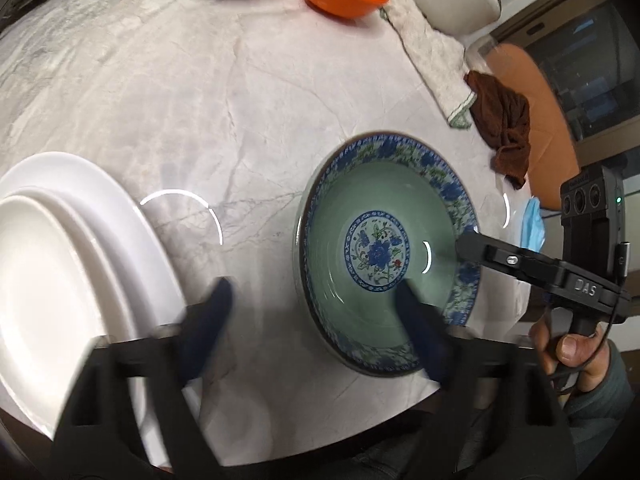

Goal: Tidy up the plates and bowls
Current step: 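Lower the patterned bowl to the table and open both grippers, then move both grippers to the rim of the white bowl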

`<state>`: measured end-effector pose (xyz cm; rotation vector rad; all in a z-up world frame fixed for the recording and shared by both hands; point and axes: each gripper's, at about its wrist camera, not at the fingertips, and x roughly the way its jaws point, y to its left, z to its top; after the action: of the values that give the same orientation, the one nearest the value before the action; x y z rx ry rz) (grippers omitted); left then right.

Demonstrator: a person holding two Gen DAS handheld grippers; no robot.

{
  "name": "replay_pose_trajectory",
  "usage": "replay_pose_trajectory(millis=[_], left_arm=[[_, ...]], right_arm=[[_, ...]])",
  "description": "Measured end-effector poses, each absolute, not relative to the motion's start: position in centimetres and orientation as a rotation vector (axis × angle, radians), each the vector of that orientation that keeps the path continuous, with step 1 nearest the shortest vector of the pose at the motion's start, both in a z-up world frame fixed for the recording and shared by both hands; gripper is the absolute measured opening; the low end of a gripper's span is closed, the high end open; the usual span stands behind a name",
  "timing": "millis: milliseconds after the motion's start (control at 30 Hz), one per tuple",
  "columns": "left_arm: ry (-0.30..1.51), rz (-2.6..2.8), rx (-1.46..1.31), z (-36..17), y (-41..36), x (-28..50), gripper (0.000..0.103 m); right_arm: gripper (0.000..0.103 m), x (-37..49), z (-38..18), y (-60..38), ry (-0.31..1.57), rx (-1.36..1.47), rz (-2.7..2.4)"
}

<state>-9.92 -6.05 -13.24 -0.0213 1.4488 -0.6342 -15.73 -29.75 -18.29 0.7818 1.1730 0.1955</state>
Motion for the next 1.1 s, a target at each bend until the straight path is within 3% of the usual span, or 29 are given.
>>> replay_pose_trajectory(millis=[33, 167, 200, 467, 633, 800, 1100], left_arm=[[1.438, -0.627, -0.03, -12.4, -5.6, -9.9, 0.091], [1.376, -0.577, -0.032, -9.3, -4.0, -9.8, 0.096], [1.355, -0.564, -0.033, -8.5, -3.5, -9.6, 0.101], [1.186, -0.483, -0.079, -2.8, 3.5, -5.4, 0.102], [1.201, -0.428, -0.069, -1.4, 6.0, 0.7, 0.102], [1.198, -0.406, -0.107, -1.9, 7.9, 7.8, 0.102], [1.292, -0.494, -0.116, -8.5, 4.7, 17.4, 0.101]], right_arm=[[0.079, -16.0, -17.8, -30.1, 1.147, 0.783, 0.186], [0.083, -17.1, -16.3, -31.6, 1.083, 0.797, 0.173], [0.083, -17.4, -16.1, -32.0, 1.071, 0.808, 0.164], [0.085, -18.0, -15.0, -34.0, 1.018, 0.882, 0.082], [0.085, -15.0, -12.3, -34.0, 0.972, 0.875, 0.076], [0.085, -9.7, -8.7, -32.9, 0.942, 0.809, 0.102], [0.083, 4.1, -4.2, -28.5, 0.995, 0.599, 0.135]])
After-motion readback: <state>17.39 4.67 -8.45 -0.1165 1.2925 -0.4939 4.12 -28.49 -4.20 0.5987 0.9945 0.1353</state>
